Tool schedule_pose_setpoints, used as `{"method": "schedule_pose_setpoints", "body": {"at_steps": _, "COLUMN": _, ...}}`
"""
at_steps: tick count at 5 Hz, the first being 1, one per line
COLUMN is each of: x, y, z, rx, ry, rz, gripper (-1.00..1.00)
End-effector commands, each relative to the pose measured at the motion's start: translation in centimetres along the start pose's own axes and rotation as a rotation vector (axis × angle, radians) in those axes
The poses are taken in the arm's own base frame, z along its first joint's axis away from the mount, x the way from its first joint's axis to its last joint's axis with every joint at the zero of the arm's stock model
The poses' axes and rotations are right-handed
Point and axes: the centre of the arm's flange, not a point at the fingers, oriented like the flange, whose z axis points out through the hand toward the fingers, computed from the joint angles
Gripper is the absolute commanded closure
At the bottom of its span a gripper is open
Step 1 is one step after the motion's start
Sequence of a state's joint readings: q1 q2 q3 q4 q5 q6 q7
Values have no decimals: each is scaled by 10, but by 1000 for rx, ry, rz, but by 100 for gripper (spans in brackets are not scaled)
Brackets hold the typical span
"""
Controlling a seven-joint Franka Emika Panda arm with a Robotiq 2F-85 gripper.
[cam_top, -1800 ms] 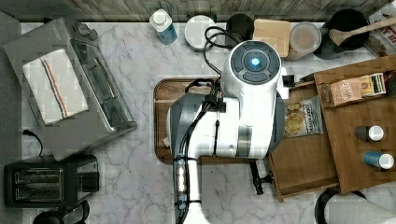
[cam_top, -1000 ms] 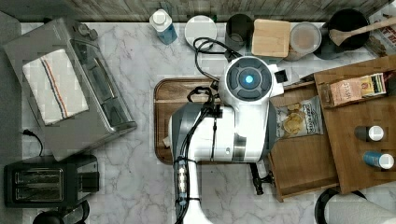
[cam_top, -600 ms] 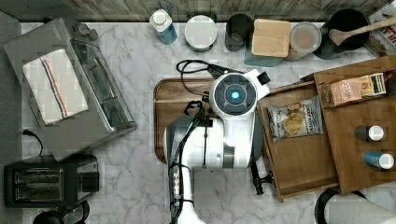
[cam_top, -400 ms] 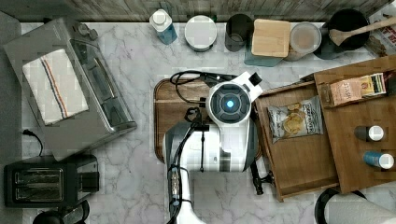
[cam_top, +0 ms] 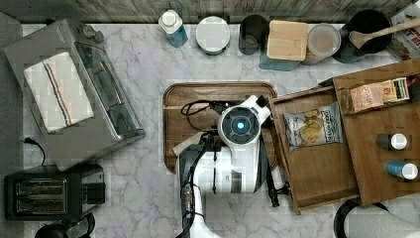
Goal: Close the drawer.
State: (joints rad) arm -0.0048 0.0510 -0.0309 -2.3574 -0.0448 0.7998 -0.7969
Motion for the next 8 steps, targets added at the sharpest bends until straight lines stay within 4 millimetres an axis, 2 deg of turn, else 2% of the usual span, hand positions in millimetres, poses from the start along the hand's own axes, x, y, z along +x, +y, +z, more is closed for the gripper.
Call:
{"method": "schedule_pose_setpoints", "body": {"at_steps": 1, "x": -50, "y": 34, "z": 45, "rx": 17, "ry": 26, "rz": -164, "gripper": 100}}
{"method": "schedule_pose_setpoints", "body": {"at_steps": 3, "x": -58, "y": 78, "z": 30, "rx": 21, "ry": 9, "rz": -206, "gripper": 100}}
{"method": "schedule_pose_setpoints", "body": {"at_steps": 4, "x": -52, "y": 101, "z": 20, "rx": 40, "ry": 12, "rz": -211, "gripper": 100}}
{"method": "schedule_pose_setpoints", "body": {"at_steps": 6, "x": -36, "y": 161, "z": 22, "rx": 70, "ry": 15, "rz": -250, "gripper": 100}}
{"method": "schedule_pose_setpoints", "body": {"at_steps": 8, "x": -11, "y": 225, "z": 0, "rx": 64, "ry": 70, "rz": -270, "gripper": 100}}
